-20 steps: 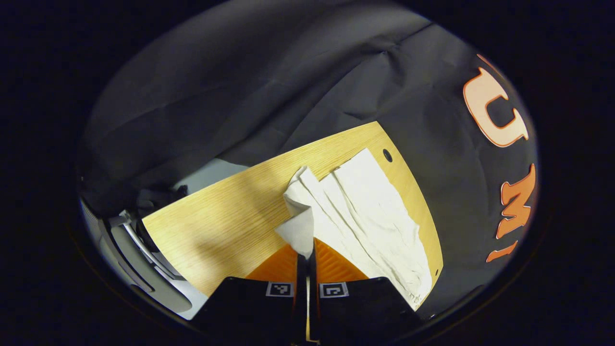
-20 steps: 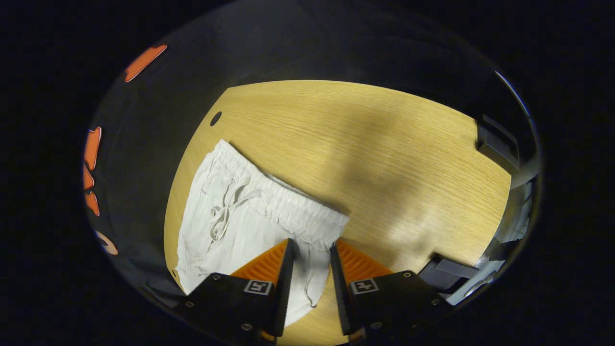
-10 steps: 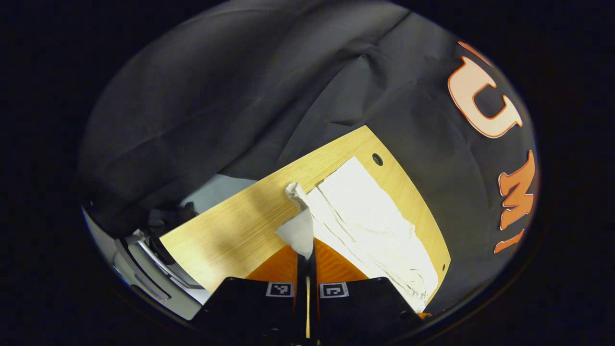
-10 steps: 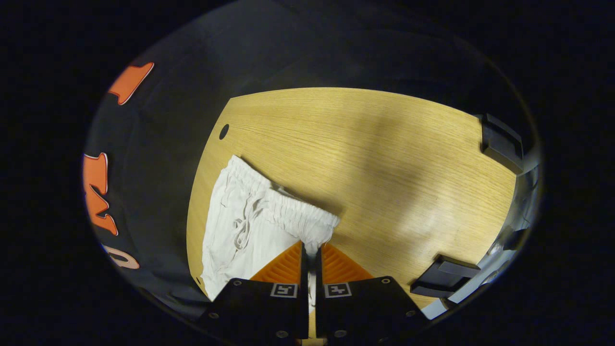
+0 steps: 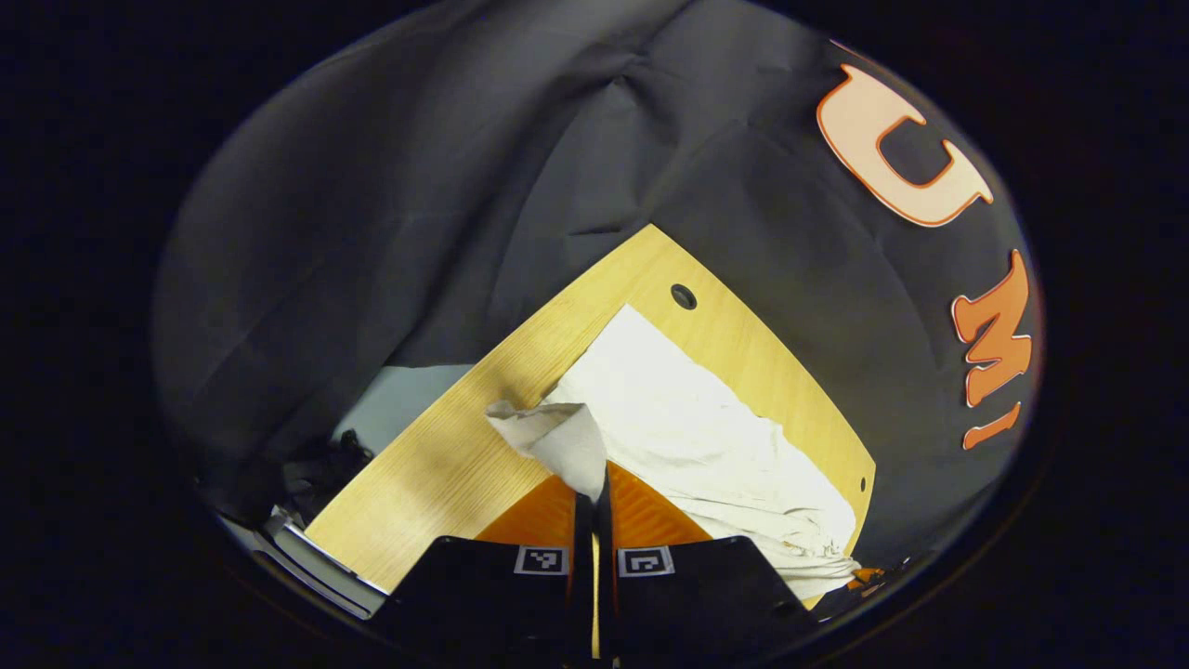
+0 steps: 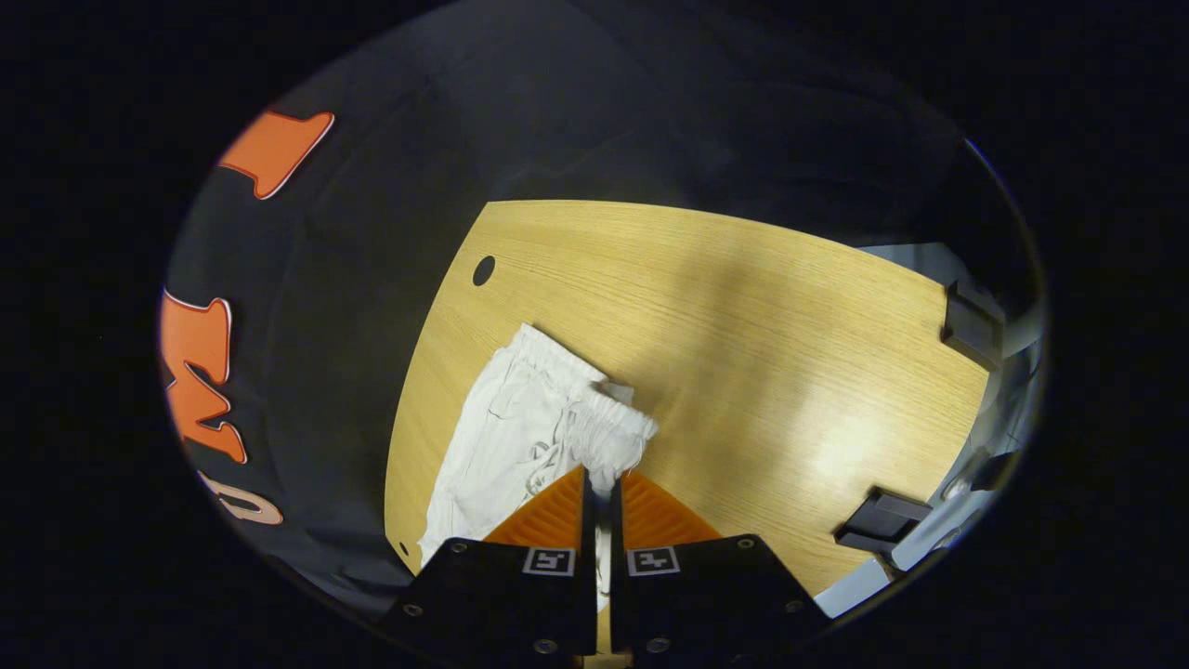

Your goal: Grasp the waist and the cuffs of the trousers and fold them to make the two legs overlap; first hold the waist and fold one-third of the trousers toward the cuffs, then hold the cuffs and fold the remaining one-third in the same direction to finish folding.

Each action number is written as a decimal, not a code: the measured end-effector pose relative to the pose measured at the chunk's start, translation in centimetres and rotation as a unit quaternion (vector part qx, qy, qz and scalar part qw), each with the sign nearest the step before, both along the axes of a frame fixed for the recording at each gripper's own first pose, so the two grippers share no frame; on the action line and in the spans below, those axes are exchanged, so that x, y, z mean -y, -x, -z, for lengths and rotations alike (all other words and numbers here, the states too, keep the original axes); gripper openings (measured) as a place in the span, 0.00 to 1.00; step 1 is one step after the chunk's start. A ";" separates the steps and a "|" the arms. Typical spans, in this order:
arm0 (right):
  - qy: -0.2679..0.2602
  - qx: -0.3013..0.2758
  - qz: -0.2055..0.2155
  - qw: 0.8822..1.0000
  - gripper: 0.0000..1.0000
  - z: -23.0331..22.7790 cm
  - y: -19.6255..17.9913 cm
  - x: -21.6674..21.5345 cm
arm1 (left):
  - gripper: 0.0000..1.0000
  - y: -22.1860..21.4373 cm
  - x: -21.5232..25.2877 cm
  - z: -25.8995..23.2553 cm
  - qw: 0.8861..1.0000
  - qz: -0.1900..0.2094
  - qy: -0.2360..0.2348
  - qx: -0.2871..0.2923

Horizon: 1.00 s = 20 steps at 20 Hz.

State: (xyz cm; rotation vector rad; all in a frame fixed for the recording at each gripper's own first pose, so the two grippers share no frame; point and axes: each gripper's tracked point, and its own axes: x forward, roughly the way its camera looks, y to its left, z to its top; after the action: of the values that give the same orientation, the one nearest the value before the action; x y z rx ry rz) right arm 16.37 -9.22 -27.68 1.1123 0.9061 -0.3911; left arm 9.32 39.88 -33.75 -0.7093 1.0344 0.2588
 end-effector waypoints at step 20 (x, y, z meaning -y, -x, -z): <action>-0.040 -0.028 0.019 0.999 0.06 -0.5 -14.8 -2.4 | 0.06 -14.1 -1.7 4.7 0.987 0.139 0.026 -0.075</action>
State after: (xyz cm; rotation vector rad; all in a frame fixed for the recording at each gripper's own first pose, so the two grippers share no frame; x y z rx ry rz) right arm 31.13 -6.77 -27.20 1.1977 0.9587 -0.4224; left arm 23.39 41.58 -38.40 -0.5890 1.2724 0.0431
